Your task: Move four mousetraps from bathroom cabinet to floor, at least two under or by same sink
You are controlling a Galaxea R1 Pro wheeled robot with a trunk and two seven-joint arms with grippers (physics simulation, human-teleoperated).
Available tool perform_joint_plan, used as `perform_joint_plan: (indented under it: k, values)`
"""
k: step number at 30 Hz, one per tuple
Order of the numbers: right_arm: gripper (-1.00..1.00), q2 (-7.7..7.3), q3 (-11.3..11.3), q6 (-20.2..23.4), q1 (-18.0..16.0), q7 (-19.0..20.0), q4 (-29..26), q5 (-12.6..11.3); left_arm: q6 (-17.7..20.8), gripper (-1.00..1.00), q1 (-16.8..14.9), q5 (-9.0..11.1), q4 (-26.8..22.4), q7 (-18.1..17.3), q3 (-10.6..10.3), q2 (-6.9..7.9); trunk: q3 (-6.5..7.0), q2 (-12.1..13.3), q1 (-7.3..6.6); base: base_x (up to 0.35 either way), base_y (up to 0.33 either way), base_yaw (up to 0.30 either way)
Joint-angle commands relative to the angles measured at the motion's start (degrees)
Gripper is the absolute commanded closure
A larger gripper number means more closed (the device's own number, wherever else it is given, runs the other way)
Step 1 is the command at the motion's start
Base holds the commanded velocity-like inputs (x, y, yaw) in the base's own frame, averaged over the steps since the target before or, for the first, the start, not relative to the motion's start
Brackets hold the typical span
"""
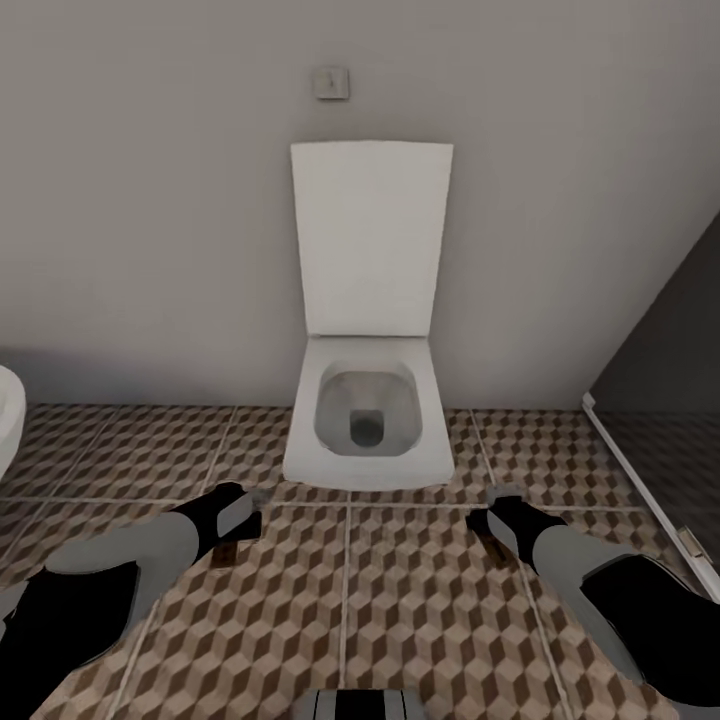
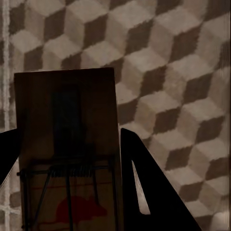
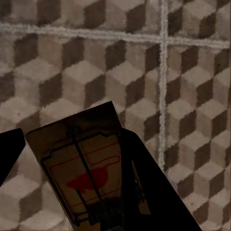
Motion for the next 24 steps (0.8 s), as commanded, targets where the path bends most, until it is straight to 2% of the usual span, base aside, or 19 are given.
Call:
perform_joint_plan:
  k: [1, 16, 24]
  values:
    - [1.0, -0.01, 0.4, 0.2, 0.0, -0.2, 0.0, -0.5, 0.1, 1.0, 0.0, 0.2, -0.3, 0.4, -0.3, 0.04, -0.05, 0.0, 0.02, 0.331, 0.0, 0.0]
    - [1.0, -0.2, -1.4, 0.2, 0.0, -0.4, 0.2, -0.6, 0.1, 1.0, 0.5, 0.1, -0.4, 0.4, -0.4, 0.0, -0.05, 0.0, 0.02, 0.334, 0.0, 0.0]
    - [1.0, -0.81, -2.1, 0.2, 0.0, -2.9, 0.1, -0.6, 0.1, 1.0, 0.5, -0.1, -0.3, 0.5, -0.4, 0.07, -0.05, 0.0, 0.02, 0.332, 0.0, 0.0]
